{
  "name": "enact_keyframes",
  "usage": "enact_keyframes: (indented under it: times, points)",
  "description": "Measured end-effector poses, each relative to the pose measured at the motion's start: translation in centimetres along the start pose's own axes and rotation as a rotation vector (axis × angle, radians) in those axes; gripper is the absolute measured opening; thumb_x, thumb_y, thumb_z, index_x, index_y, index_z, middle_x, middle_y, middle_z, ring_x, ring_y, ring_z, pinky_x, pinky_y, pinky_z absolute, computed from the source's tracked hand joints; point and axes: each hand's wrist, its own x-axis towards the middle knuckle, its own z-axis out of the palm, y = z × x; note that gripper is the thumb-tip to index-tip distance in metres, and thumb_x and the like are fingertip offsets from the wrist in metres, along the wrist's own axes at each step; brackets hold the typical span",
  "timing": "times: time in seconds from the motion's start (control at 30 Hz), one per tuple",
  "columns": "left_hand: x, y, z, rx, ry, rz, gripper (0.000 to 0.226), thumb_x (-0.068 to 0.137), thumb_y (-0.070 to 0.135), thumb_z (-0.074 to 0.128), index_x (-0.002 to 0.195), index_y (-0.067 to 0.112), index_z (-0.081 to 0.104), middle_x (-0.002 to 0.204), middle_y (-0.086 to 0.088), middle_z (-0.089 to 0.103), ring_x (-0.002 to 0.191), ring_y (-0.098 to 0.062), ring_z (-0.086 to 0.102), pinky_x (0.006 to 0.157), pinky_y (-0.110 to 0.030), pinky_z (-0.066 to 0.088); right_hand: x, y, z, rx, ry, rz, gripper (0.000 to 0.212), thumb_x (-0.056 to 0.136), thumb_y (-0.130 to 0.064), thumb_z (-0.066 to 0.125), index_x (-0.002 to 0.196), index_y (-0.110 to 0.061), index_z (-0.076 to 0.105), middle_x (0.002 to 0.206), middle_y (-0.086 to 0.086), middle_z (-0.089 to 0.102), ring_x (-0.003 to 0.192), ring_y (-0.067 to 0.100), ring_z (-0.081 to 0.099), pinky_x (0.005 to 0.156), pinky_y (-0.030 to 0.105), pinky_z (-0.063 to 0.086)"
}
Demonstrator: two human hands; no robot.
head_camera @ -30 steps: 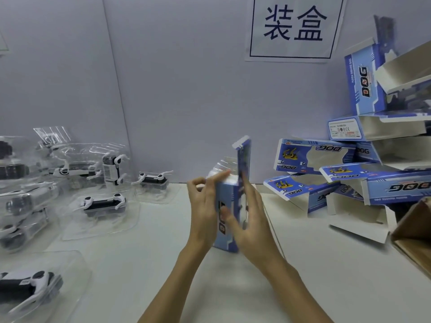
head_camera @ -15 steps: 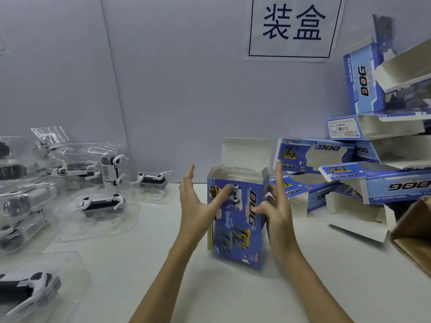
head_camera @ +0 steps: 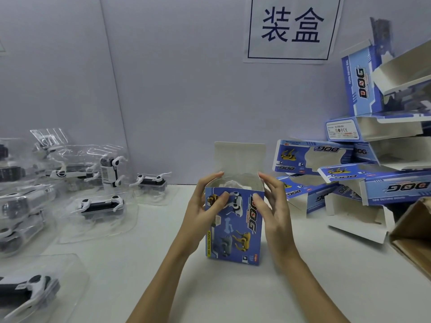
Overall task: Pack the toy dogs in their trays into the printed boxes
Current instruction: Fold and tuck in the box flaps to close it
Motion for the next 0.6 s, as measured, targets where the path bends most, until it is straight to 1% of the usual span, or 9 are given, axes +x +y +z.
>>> enact_keyframes:
  times: [0.07,0.1,0.17,0.23,0.3,0.37,0.43,0.5,0.6]
  points:
    - [0.03,0.02,-0.15,-0.002,-0.007,0.0,0.036,0.099,0.027,0.065,0.131,0.043,0.058,0.145,-0.005,0.057,0.118,-0.029,0.071,0.079,-0.04,0.065,0.1,-0.29,0.12,-0.035,0.021,0.01,0.042,0.093,-0.057,0.061,0.132,-0.042,0.057,0.135,-0.019,0.063,0.133,0.017,0.058,0.102,0.052,0.055]
    - [0.03,0.0,-0.18,0.001,-0.008,0.005,0.036,0.099,0.026,0.065,0.131,0.041,0.059,0.146,-0.004,0.057,0.118,-0.029,0.071,0.079,-0.041,0.065,0.15,-0.44,0.19,-0.044,0.027,0.009,0.043,0.092,-0.063,0.061,0.13,-0.043,0.057,0.134,-0.019,0.063,0.131,0.018,0.059,0.101,0.055,0.055]
    - [0.02,-0.05,-0.19,0.012,-0.003,0.01,0.034,0.099,0.024,0.065,0.13,0.038,0.059,0.145,-0.001,0.058,0.118,-0.029,0.071,0.079,-0.042,0.065,0.26,-0.61,0.32,-0.068,0.036,0.009,0.042,0.091,-0.07,0.059,0.125,-0.046,0.059,0.132,-0.019,0.064,0.128,0.017,0.061,0.101,0.054,0.055]
    - [0.06,-0.11,-0.21,0.032,0.001,0.021,0.032,0.099,0.025,0.066,0.128,0.036,0.059,0.14,0.003,0.061,0.117,-0.027,0.071,0.078,-0.041,0.065,0.34,-0.7,0.36,-0.096,0.059,0.016,0.041,0.09,-0.072,0.057,0.121,-0.046,0.061,0.132,-0.019,0.064,0.126,0.014,0.061,0.102,0.052,0.055]
    - [0.08,-0.14,-0.31,0.06,-0.005,0.032,0.03,0.098,0.028,0.066,0.125,0.036,0.058,0.135,0.01,0.064,0.115,-0.025,0.072,0.076,-0.041,0.066,0.48,-0.75,0.3,-0.116,0.082,0.019,0.047,0.089,-0.08,0.053,0.118,-0.044,0.062,0.131,-0.02,0.065,0.125,0.013,0.062,0.101,0.052,0.056]
    - [0.07,-0.23,-0.44,0.083,-0.013,0.043,0.028,0.097,0.031,0.066,0.123,0.036,0.058,0.131,0.012,0.065,0.114,-0.025,0.073,0.074,-0.04,0.066,0.64,-0.96,0.34,-0.128,0.096,0.017,0.052,0.087,-0.085,0.049,0.113,-0.042,0.062,0.128,-0.02,0.066,0.124,0.015,0.063,0.098,0.055,0.057]
    - [-0.02,-0.23,-0.51,0.101,-0.016,0.048,0.026,0.096,0.036,0.068,0.119,0.038,0.057,0.129,0.009,0.065,0.112,-0.025,0.073,0.073,-0.037,0.065,0.81,-1.02,0.37,-0.142,0.097,0.01,0.053,0.088,-0.085,0.048,0.11,-0.039,0.061,0.126,-0.017,0.067,0.122,0.019,0.064,0.095,0.059,0.057]
    - [-0.07,-0.19,-0.53,0.11,-0.024,0.037,0.028,0.093,0.045,0.069,0.117,0.041,0.055,0.125,0.007,0.067,0.109,-0.025,0.075,0.071,-0.034,0.064,0.93,-1.1,0.48,-0.15,0.08,0.001,0.048,0.091,-0.08,0.047,0.109,-0.037,0.059,0.122,-0.014,0.066,0.119,0.025,0.065,0.091,0.062,0.057]
    - [-0.08,-0.06,-0.58,0.102,-0.047,0.007,0.032,0.09,0.049,0.068,0.117,0.044,0.052,0.119,0.009,0.069,0.106,-0.025,0.075,0.072,-0.034,0.064,1.03,-1.1,0.52,-0.115,0.065,0.026,0.031,0.102,-0.061,0.048,0.113,-0.033,0.057,0.116,-0.017,0.065,0.116,0.027,0.067,0.091,0.062,0.057]
